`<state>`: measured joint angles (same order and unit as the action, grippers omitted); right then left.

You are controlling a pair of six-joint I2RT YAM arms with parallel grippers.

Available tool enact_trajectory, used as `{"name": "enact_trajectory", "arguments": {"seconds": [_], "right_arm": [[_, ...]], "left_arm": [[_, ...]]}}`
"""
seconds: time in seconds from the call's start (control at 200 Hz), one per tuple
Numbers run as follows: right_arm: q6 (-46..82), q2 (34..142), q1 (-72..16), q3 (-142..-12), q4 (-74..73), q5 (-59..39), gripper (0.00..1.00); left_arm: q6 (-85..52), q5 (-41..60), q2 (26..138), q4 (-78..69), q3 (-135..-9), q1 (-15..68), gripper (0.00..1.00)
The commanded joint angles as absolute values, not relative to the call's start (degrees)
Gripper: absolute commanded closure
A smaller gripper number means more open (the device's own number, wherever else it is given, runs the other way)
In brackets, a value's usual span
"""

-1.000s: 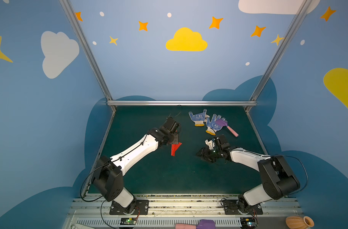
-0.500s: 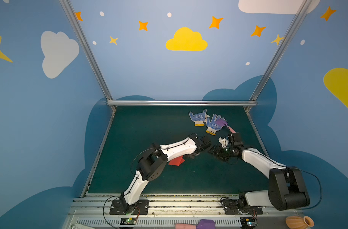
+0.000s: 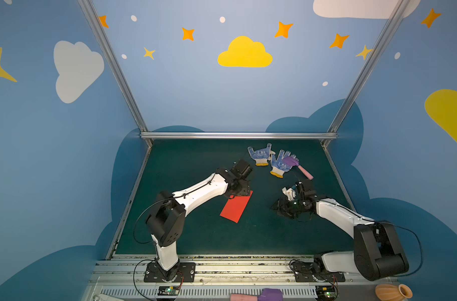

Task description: Fold a paper plane with a square sheet of paper (fold left side to right side)

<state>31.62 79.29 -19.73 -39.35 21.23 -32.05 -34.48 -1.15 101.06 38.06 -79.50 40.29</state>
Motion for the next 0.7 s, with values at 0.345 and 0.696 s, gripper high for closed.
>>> {"name": "enact_trajectory", "arguments": {"seconds": [0.345, 0.696], "right_arm": [[34.05, 101.39, -46.93, -65.52, 22.41, -24.57, 0.56], [28.41, 109.35, -50.10, -67.66, 27.86, -17.58, 0.62]], "left_arm": [[-33.67, 2.96, 91.16, 34.63, -65.45, 25.25, 0.19], [-32.84, 5.16, 90.52, 34.56, -64.66, 24.13, 0.17]]}}
